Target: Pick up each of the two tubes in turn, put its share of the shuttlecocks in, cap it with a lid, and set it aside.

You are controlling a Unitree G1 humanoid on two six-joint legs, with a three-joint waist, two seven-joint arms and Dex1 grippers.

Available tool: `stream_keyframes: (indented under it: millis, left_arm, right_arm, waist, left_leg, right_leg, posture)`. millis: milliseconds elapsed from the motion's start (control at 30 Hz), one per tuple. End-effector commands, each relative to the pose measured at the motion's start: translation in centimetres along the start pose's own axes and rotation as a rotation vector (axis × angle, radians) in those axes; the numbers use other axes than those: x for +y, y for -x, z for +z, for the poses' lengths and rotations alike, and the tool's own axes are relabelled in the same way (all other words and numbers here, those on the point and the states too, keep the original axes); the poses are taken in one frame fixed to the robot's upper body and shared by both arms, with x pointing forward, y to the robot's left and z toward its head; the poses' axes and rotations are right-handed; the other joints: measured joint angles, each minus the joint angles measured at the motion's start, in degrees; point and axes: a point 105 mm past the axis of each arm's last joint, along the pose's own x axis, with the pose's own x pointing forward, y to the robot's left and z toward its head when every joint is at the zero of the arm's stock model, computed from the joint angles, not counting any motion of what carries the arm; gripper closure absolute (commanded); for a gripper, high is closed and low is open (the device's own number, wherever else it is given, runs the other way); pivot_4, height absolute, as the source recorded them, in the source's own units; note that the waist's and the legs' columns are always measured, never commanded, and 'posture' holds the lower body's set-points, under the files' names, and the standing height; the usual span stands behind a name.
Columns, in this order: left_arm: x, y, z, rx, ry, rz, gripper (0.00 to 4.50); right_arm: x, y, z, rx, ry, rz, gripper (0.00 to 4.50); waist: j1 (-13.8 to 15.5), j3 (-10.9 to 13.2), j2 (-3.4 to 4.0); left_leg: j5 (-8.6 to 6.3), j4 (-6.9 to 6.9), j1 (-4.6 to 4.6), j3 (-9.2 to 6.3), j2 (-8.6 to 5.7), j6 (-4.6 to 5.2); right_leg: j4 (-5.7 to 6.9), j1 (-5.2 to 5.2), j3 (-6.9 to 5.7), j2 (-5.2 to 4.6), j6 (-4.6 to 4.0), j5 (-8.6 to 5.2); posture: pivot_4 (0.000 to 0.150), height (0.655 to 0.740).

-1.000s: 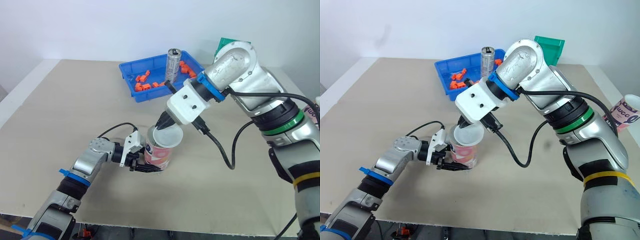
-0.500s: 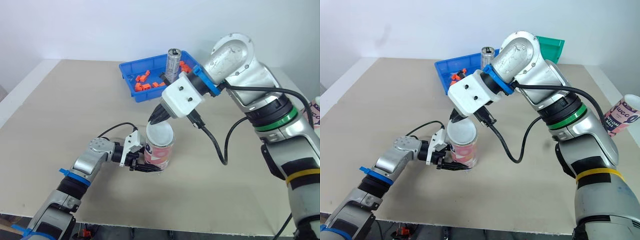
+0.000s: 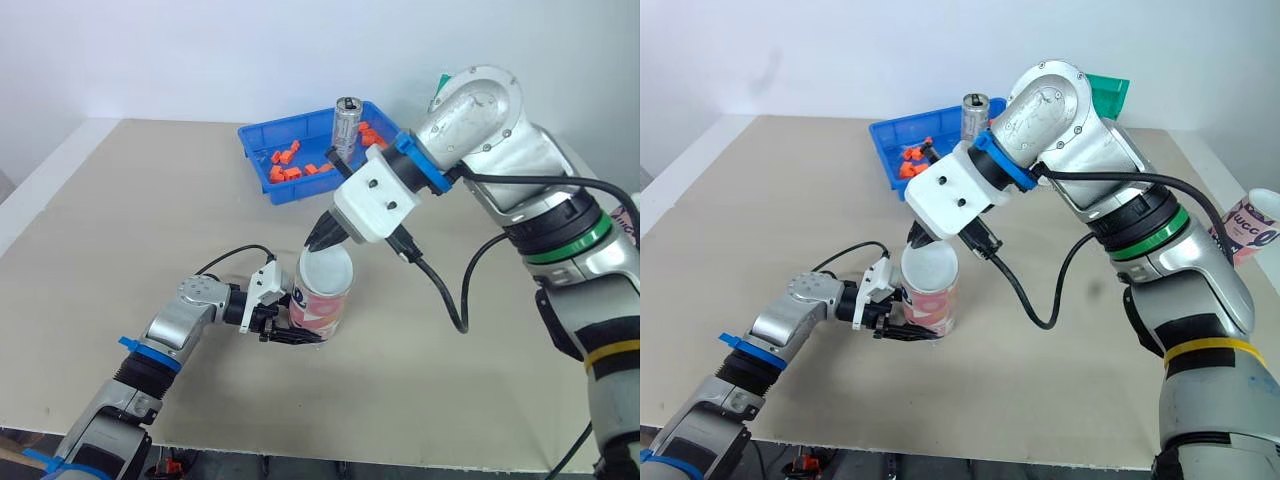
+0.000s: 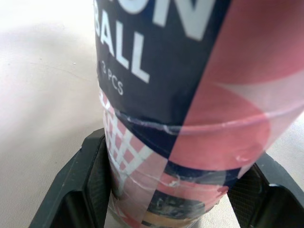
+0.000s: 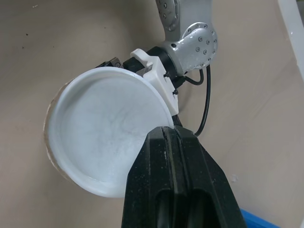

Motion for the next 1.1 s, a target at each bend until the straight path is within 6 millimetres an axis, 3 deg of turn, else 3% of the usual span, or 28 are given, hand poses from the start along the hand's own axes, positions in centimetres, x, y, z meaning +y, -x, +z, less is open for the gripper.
stream_keyframes:
  millis: [33,500,1100]
  left_arm:
    - [0.9,1.1,-2.1,0.088,0.044,0.079,1.68]
    - [0.8,1.2,-2.2,0.085,0.052,0.088,1.68]
    - [0.7,1.3,-2.2,0.080,0.059,0.089,1.68]
  right_arm:
    - [-0.6,1.0,0.9,0.007,0.057,0.015,4.48]
    - [-1.0,1.1,2.1,-0.045,0.078,0.008,4.48]
    - [1.2,-0.5,-0.5,0.043,0.052,0.078,4.48]
  waist:
    - [0.03,0.00,0.00]
    - [0.03,0.00,0.00]
    - [0.08,0.00,-0.01]
  left_leg:
    - [0.01,-0.01,0.00,-0.01,0.00,0.00]
    - [0.04,-0.04,0.00,-0.01,0.00,-0.02]
    - [0.05,-0.13,-0.01,0.00,-0.01,-0.02]
  right_leg:
    - [0.00,0.00,-0.01,0.00,0.00,0.00]
    - [0.00,-0.01,-0.01,-0.01,0.00,0.01]
    - [-0.01,-0.03,0.00,-0.01,-0.02,-0.04]
  posture:
    - [0.150,0.7400]
    - [0.150,0.7400]
    - [0.150,0.7400]
